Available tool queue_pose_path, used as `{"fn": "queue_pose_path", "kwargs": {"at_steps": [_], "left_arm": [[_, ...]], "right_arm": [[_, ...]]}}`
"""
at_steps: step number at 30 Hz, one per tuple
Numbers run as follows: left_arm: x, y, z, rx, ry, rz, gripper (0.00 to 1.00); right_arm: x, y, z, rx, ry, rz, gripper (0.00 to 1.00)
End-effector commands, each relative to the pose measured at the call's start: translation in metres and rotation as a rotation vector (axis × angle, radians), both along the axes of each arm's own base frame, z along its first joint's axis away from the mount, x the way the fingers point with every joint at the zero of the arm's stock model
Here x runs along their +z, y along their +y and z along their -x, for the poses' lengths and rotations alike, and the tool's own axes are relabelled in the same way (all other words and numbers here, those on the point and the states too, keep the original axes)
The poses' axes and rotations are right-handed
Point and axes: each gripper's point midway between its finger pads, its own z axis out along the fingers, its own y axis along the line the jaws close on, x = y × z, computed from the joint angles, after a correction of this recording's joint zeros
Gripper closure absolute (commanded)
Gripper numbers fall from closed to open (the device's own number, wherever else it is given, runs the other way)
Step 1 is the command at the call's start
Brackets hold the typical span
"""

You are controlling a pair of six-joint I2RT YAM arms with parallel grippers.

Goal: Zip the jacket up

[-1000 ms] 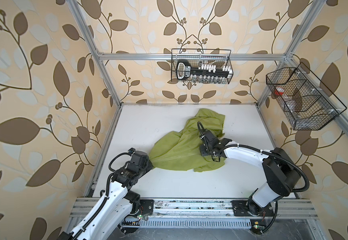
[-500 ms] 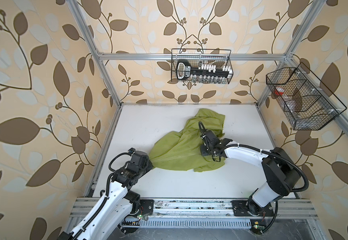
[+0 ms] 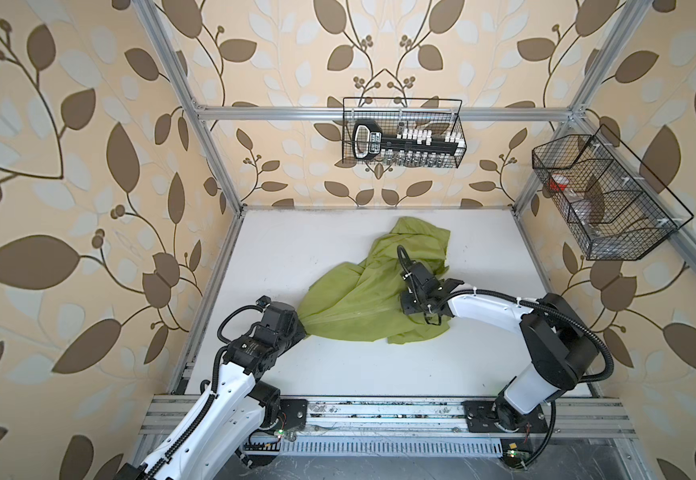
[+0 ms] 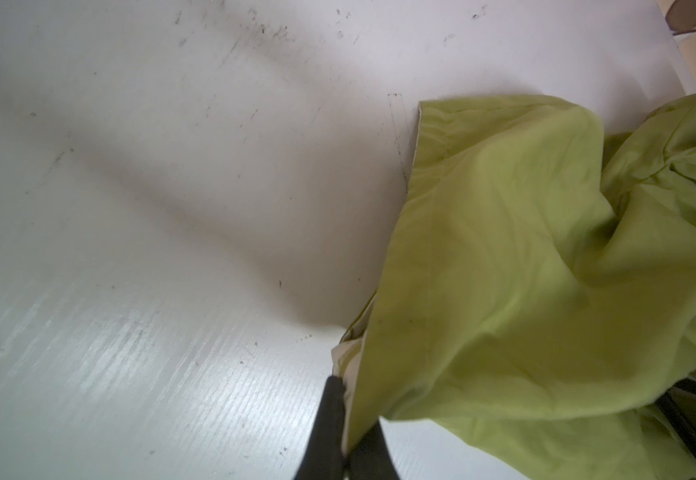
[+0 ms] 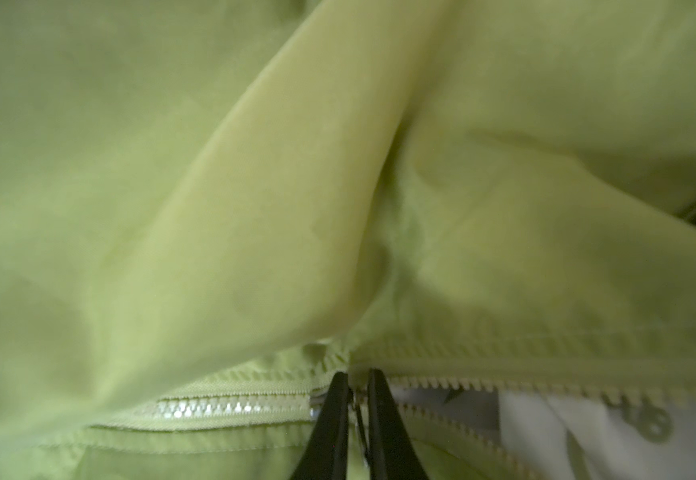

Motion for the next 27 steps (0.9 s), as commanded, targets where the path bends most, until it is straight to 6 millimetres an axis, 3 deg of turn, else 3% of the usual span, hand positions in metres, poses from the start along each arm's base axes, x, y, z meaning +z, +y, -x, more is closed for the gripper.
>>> {"fn": "queue_pose_path", "kwargs": {"at_steps": [1, 15, 27], "left_arm": [[0.003, 0.005, -0.001, 0.017, 0.0, -0.015, 1.0], [0.003, 0.005, 0.0, 0.014, 0.0, -0.014, 1.0], [0.004, 0.005, 0.0, 0.016, -0.002, -0.013, 1.0]], "right_arm": [[-0.012, -0.004, 0.007, -0.007, 0.036, 0.01, 0.88], [-0.01, -0.005, 0.014, -0.005, 0.043, -0.031, 0.87], [0.001, -0.005, 0.016, -0.006, 0.029, -0.055, 0.78]]}}
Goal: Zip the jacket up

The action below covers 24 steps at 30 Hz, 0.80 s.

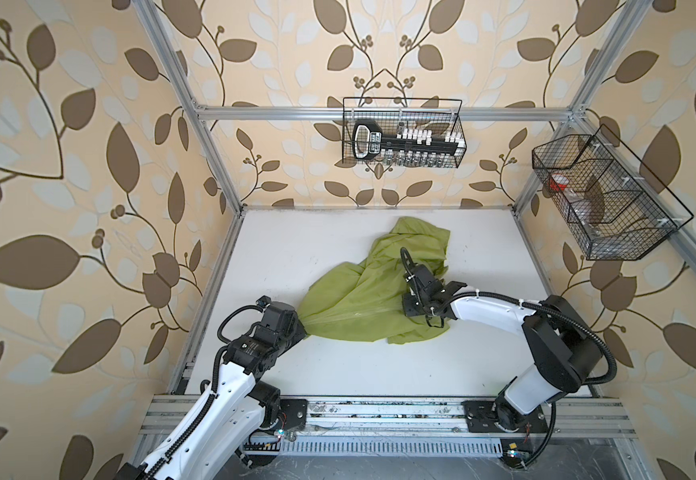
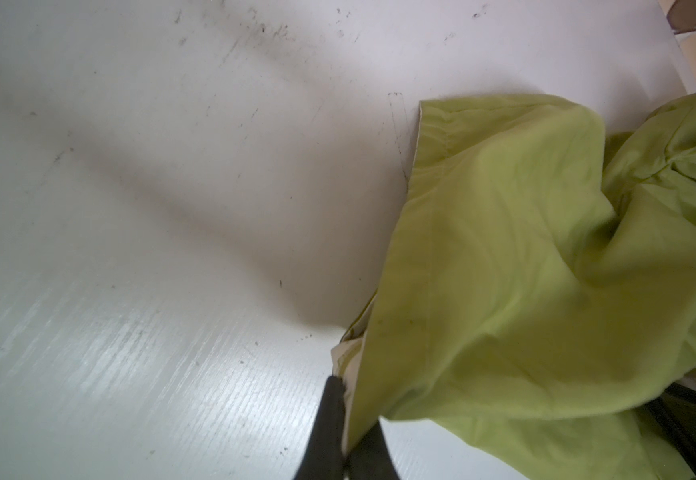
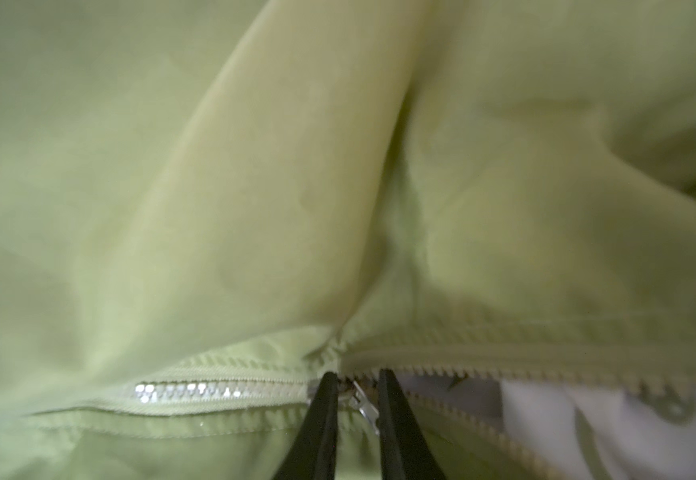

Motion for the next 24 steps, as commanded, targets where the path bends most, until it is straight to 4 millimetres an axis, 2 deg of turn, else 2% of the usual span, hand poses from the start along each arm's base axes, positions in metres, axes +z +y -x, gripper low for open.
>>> {"fn": "queue_pose_path", "kwargs": {"at_steps": [1, 13, 21, 24], "left_arm": [[0.004, 0.005, 0.0, 0.017, -0.002, -0.014, 1.0], [0.004, 0.005, 0.0, 0.017, -0.002, -0.012, 1.0], [0.005, 0.005, 0.0, 0.017, -0.003, -0.012, 1.0], [0.005, 0.005, 0.0, 0.016, -0.003, -0.011, 1.0]], "right_arm": [[0.005, -0.004, 0.008, 0.0, 0.008, -0.01, 0.76], [-0.001, -0.009, 0.015, -0.002, 0.025, -0.007, 0.75], [0.006, -0.015, 0.011, -0.015, 0.003, -0.009, 0.66], [0.003, -0.019, 0.007, -0.026, 0.015, -0.023, 0.66]]}}
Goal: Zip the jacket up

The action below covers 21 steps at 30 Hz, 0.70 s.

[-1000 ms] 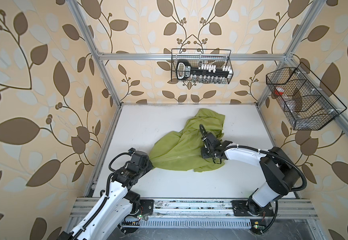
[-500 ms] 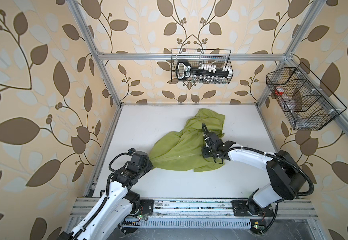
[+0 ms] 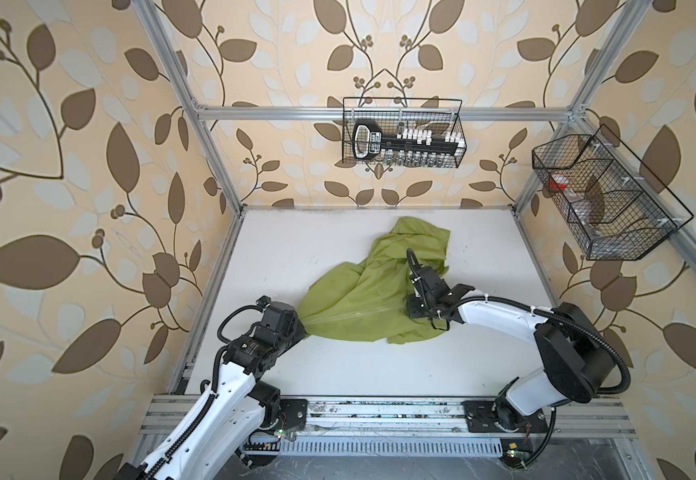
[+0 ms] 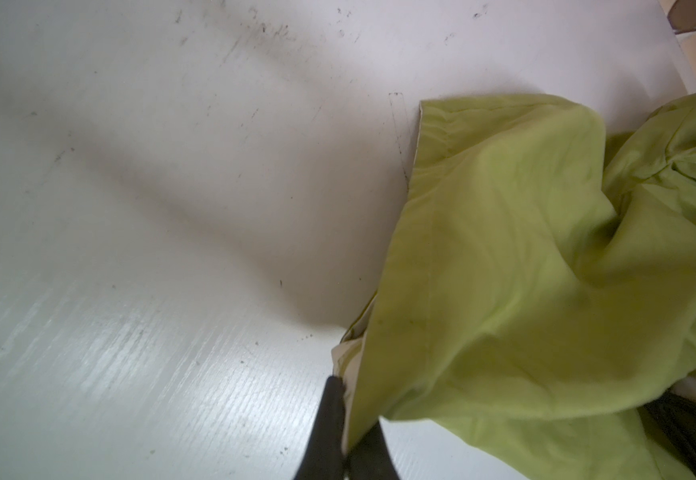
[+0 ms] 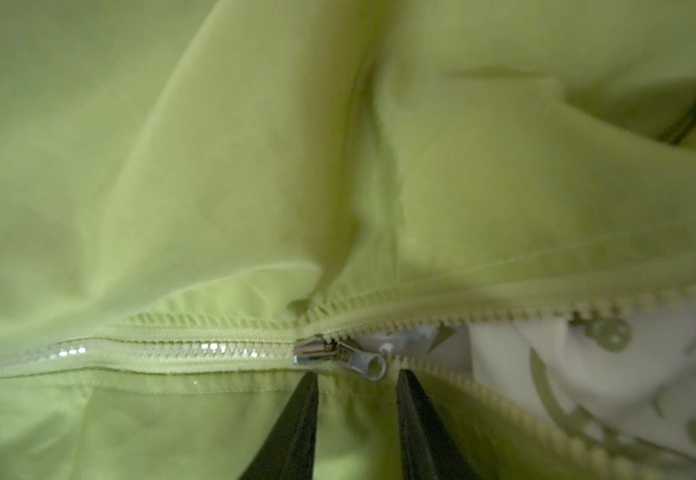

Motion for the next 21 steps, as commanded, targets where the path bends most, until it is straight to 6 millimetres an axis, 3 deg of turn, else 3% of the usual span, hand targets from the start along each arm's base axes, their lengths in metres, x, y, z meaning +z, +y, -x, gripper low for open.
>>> {"fn": "queue_pose_path", "kwargs": {"at_steps": [1, 21], "left_arm": [[0.005, 0.005, 0.0, 0.016, -0.004, -0.012, 1.0], [0.003, 0.005, 0.001, 0.016, 0.004, -0.012, 1.0]], "right_arm": [[-0.002, -0.005, 0.0, -0.004, 0.017, -0.01, 0.66], [-0.029, 0.004, 0.004, -0.02, 0.094, -0.125, 0.65]]}}
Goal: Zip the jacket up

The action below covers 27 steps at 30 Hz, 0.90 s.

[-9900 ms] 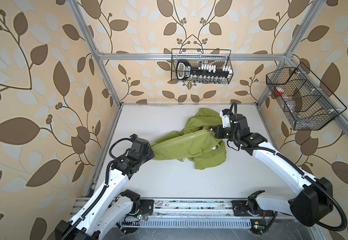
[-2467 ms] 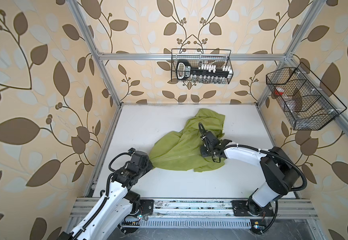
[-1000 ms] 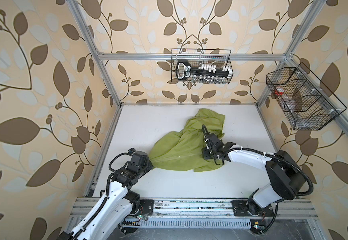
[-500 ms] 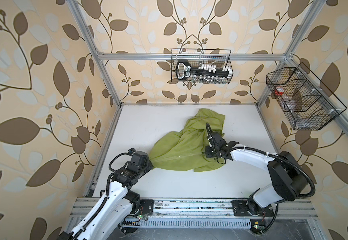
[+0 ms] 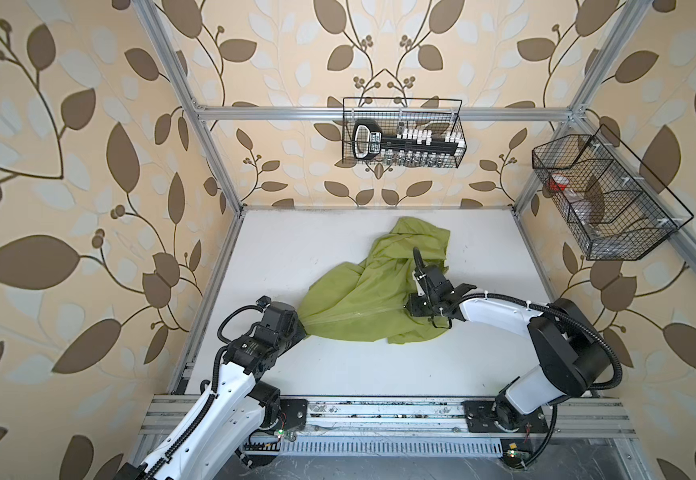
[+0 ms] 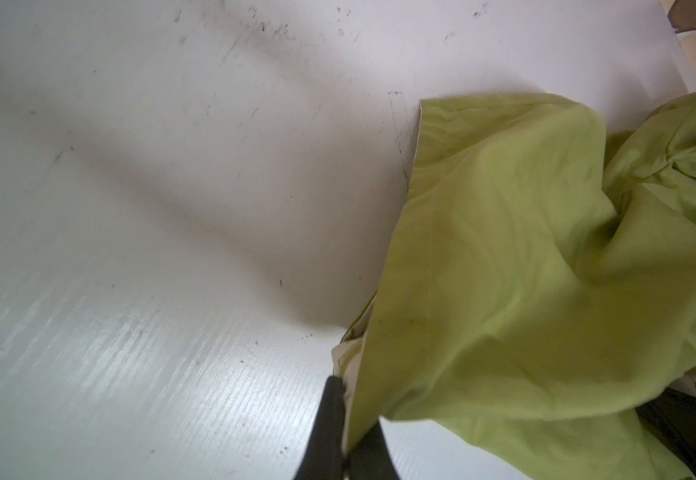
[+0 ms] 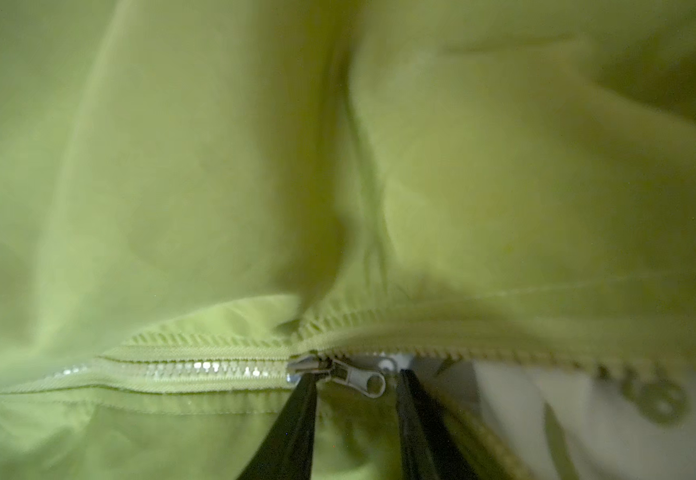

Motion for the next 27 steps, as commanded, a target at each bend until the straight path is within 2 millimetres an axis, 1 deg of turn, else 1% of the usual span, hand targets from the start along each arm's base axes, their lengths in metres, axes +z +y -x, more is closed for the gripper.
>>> {"fn": "queue_pose_path", "kwargs": {"at_steps": [1, 5, 10, 18, 22, 27], "left_arm": [[0.003, 0.005, 0.001, 0.017, 0.003, -0.013, 1.0], [0.003, 0.005, 0.001, 0.015, 0.005, -0.013, 1.0], [0.003, 0.005, 0.001, 0.016, 0.006, -0.012, 1.0], [0.004, 0.005, 0.001, 0.016, 0.005, -0.012, 1.0], [0.003, 0.005, 0.002, 0.014, 0.007, -0.011, 1.0], [0.003, 0.004, 0.001, 0.013, 0.007, -0.011, 1.0]], "right_arm": [[-0.014, 0.001, 0.007, -0.005, 0.043, -0.024, 0.65], [-0.019, 0.004, 0.01, -0.006, 0.059, -0.059, 0.67], [-0.018, 0.007, 0.012, -0.016, 0.068, -0.122, 0.69], [-0.004, 0.007, 0.009, -0.03, 0.048, -0.188, 0.74], [0.001, 0.01, 0.008, -0.029, 0.044, -0.213, 0.79], [0.01, 0.013, 0.007, -0.024, 0.028, -0.241, 0.8]]}}
